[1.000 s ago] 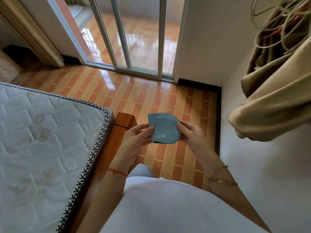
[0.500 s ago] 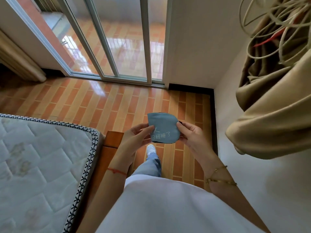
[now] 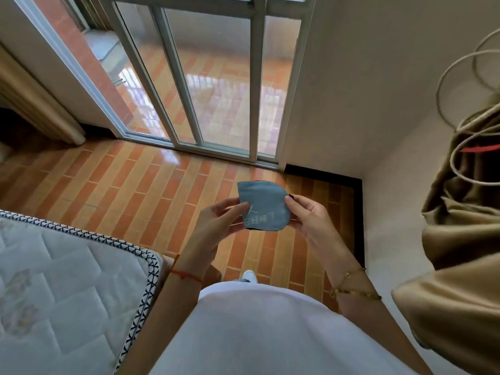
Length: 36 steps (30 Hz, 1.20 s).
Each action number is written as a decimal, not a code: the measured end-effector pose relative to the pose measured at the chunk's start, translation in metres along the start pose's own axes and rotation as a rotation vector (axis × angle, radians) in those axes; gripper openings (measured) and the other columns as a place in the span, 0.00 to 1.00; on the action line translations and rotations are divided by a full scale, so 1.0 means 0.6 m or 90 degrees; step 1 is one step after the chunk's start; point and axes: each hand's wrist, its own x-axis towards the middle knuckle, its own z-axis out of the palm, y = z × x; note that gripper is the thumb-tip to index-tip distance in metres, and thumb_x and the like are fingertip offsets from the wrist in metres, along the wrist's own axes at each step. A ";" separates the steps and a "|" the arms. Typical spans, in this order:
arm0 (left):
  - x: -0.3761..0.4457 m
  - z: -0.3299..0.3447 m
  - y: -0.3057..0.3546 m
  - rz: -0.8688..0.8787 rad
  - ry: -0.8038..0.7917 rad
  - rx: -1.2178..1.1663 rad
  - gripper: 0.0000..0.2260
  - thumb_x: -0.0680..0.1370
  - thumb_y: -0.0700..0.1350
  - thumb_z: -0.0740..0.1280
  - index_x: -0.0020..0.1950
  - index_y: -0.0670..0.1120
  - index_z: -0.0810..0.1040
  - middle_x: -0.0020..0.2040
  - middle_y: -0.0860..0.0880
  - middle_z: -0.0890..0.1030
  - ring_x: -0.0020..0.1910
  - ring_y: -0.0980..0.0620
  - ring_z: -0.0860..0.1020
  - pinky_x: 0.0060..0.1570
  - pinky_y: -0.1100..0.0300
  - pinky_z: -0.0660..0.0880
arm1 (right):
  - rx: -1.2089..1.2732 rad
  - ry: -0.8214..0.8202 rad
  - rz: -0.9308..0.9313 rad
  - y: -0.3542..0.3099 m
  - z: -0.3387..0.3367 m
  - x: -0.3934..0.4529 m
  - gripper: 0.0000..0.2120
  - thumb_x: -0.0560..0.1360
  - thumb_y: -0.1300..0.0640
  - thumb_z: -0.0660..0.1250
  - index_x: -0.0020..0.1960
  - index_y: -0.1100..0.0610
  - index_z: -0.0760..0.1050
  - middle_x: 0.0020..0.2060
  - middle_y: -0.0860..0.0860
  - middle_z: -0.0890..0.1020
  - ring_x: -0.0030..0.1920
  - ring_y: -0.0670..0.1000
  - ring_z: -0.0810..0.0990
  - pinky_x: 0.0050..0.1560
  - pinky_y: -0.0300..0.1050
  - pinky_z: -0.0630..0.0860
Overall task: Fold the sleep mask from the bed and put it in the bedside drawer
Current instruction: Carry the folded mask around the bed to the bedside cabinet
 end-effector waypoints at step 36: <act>0.395 -0.099 0.234 0.072 0.488 -0.294 0.10 0.76 0.38 0.68 0.57 0.41 0.79 0.43 0.44 0.82 0.37 0.53 0.82 0.36 0.67 0.80 | -0.267 -0.487 0.060 -0.252 0.287 0.617 0.05 0.76 0.59 0.67 0.45 0.54 0.81 0.41 0.50 0.85 0.41 0.46 0.85 0.42 0.40 0.82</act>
